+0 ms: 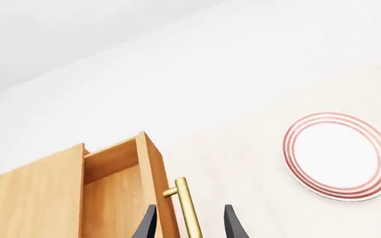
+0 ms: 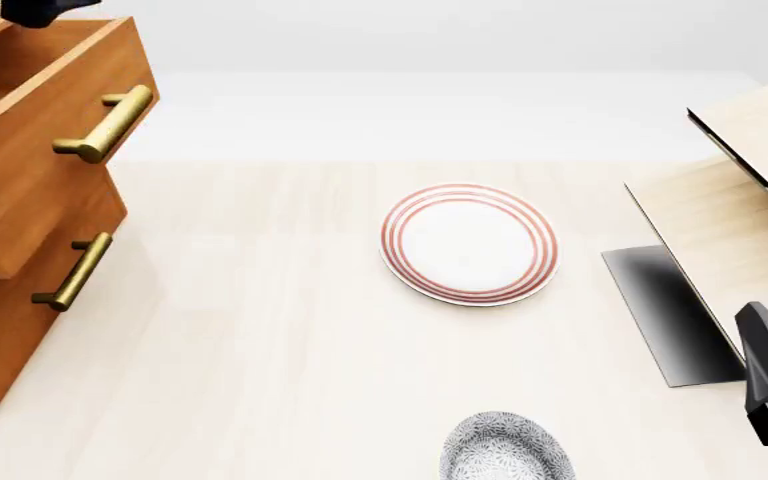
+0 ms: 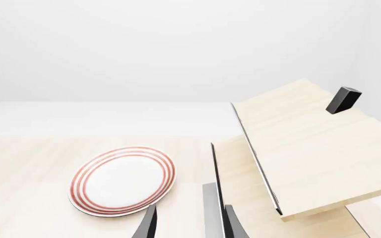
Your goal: Open the top drawer of the cabinet and put the bowl in it.
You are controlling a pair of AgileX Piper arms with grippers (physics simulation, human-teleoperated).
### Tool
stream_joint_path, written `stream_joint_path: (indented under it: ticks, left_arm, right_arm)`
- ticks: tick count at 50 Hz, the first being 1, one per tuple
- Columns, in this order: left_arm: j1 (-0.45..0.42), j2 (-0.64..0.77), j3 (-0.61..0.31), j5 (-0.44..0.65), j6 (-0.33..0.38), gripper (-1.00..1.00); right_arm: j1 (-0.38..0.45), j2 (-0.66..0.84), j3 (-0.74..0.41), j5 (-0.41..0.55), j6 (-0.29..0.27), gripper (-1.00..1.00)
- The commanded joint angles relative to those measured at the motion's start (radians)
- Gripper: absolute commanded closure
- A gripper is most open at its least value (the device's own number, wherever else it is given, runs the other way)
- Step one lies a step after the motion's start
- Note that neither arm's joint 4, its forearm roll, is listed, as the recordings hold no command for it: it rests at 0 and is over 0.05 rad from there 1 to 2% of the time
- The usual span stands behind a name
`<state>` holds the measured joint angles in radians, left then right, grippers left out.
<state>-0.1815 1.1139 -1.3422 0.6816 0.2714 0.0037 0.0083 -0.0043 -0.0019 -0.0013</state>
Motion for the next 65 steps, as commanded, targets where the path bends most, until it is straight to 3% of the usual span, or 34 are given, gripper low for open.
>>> stream_joint_path:
  ticks: [1, 9, 21, 24, 41, 48, 65]
  left_arm:
    - [0.061, 0.055, -0.095, 0.121, -0.106, -1.0]
    - [0.11, 0.076, -0.109, 0.182, -0.147, -1.0]
    - [0.118, 0.125, -0.138, 0.224, -0.184, -1.0]
    - [0.1, 0.164, -0.14, 0.233, -0.224, -1.0]
    - [0.143, 0.22, -0.16, 0.273, -0.224, -1.0]
    - [0.186, 0.224, -0.123, 0.27, -0.224, -1.0]
    - [0.196, 0.231, -0.088, 0.239, -0.241, -1.0]
  right_arm:
    - [-0.001, 0.001, 0.0, 0.0, 0.001, -1.0]
    - [-0.001, 0.001, 0.0, 0.0, 0.0, -1.0]
    - [0.0, 0.001, 0.0, 0.0, 0.001, -1.0]
    - [-0.001, 0.001, 0.0, 0.0, 0.0, -1.0]
    - [-0.001, 0.001, 0.0, 0.0, 0.001, -1.0]
    - [-0.001, 0.0, 0.0, 0.0, 0.0, -1.0]
    - [-0.001, 0.001, 0.0, 0.0, 0.0, -1.0]
